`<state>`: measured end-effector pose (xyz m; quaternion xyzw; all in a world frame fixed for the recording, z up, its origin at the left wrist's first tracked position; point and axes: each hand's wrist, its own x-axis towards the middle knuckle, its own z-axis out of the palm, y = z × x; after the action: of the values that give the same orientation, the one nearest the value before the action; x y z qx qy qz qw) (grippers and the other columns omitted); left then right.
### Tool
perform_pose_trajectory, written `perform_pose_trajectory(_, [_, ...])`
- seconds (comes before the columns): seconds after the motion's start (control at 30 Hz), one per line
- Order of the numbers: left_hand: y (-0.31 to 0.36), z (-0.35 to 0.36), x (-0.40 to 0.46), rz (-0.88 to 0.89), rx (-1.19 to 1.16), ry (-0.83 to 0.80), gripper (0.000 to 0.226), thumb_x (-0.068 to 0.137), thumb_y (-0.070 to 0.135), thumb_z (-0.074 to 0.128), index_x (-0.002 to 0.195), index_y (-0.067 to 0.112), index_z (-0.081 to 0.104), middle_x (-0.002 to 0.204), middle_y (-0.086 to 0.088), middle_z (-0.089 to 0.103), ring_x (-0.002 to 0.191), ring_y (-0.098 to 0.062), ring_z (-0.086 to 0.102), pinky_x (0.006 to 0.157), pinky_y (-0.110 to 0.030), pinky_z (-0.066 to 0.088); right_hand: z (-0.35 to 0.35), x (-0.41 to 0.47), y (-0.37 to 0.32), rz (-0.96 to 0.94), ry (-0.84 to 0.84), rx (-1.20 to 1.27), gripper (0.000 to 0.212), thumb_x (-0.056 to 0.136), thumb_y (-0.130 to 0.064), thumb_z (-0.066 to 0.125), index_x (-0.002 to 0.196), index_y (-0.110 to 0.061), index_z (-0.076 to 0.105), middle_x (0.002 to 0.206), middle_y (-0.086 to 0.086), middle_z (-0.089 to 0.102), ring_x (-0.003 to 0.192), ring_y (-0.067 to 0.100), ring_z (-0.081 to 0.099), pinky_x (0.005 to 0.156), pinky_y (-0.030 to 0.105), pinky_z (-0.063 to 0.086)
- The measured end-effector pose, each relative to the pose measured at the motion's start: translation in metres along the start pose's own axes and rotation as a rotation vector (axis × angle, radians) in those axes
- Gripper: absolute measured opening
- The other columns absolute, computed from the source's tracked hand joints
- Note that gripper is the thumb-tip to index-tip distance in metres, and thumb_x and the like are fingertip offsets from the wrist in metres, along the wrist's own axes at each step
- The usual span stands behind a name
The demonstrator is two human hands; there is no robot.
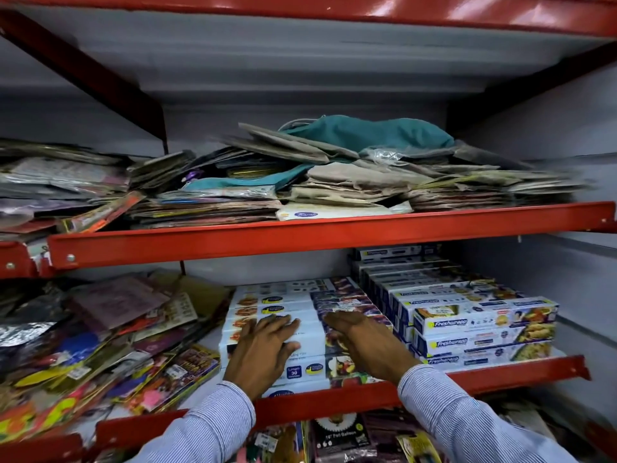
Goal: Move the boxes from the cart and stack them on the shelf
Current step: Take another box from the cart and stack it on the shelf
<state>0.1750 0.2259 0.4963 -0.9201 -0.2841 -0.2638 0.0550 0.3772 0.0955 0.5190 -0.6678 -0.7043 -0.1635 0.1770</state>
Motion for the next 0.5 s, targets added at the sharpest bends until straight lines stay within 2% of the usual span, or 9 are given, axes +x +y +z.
perform_pose_trajectory(0.07, [0.001,0.000,-0.003,0.010,0.062,0.010,0.065,0.093,0.062,0.011,0.141,0.032,0.043,0.147,0.006,0.049,0.137,-0.021,0.041,0.109,-0.051,0.034,0.008,-0.001,0.002,0.003,0.021,-0.007,0.047,0.100,-0.020,0.039,0.147,-0.022,0.034,0.153,0.003,0.042,0.138,0.024,0.040,0.112,0.040,0.038])
perform_pose_trajectory(0.1, [0.002,0.001,-0.005,0.019,0.111,0.029,0.066,0.094,0.061,0.008,0.143,0.031,0.041,0.148,0.004,0.048,0.138,-0.024,0.040,0.109,-0.053,0.034,0.013,-0.001,0.002,-0.001,0.043,-0.023,0.047,0.101,-0.024,0.035,0.148,-0.022,0.031,0.155,0.003,0.038,0.142,0.022,0.034,0.117,0.041,0.029])
perform_pose_trajectory(0.2, [0.008,0.002,-0.016,-0.004,0.183,0.096,0.059,0.099,0.054,0.023,0.150,0.024,0.025,0.158,-0.005,0.026,0.146,-0.034,0.018,0.113,-0.062,0.018,0.030,-0.007,-0.004,0.033,0.149,-0.119,0.053,0.103,-0.036,0.026,0.153,-0.020,0.016,0.162,0.002,0.018,0.151,0.018,0.007,0.121,0.044,0.005])
perform_pose_trajectory(0.27, [0.011,0.005,-0.024,-0.010,0.226,0.130,0.066,0.099,0.054,0.030,0.152,0.019,0.014,0.161,-0.010,0.010,0.148,-0.037,0.003,0.114,-0.066,0.010,0.039,-0.012,-0.011,0.069,0.188,-0.184,0.059,0.103,-0.041,0.026,0.154,-0.018,0.007,0.164,0.002,0.005,0.151,0.021,-0.004,0.120,0.051,0.002])
perform_pose_trajectory(0.3, [0.011,0.007,-0.026,-0.005,0.254,0.139,0.067,0.099,0.053,0.030,0.152,0.017,0.014,0.161,-0.014,0.008,0.148,-0.038,0.001,0.113,-0.069,0.010,0.044,-0.014,-0.014,0.079,0.187,-0.215,0.061,0.103,-0.041,0.026,0.154,-0.017,0.003,0.164,0.003,0.001,0.151,0.023,-0.006,0.119,0.054,0.002])
perform_pose_trajectory(0.5, [0.009,0.014,-0.027,-0.052,0.314,0.039,0.071,0.097,0.056,0.019,0.152,0.013,0.015,0.160,-0.022,0.013,0.146,-0.044,0.004,0.108,-0.075,0.013,0.059,-0.015,-0.012,0.128,0.135,-0.303,0.067,0.102,-0.044,0.031,0.154,-0.013,0.002,0.164,0.008,0.002,0.151,0.030,0.001,0.117,0.060,0.007])
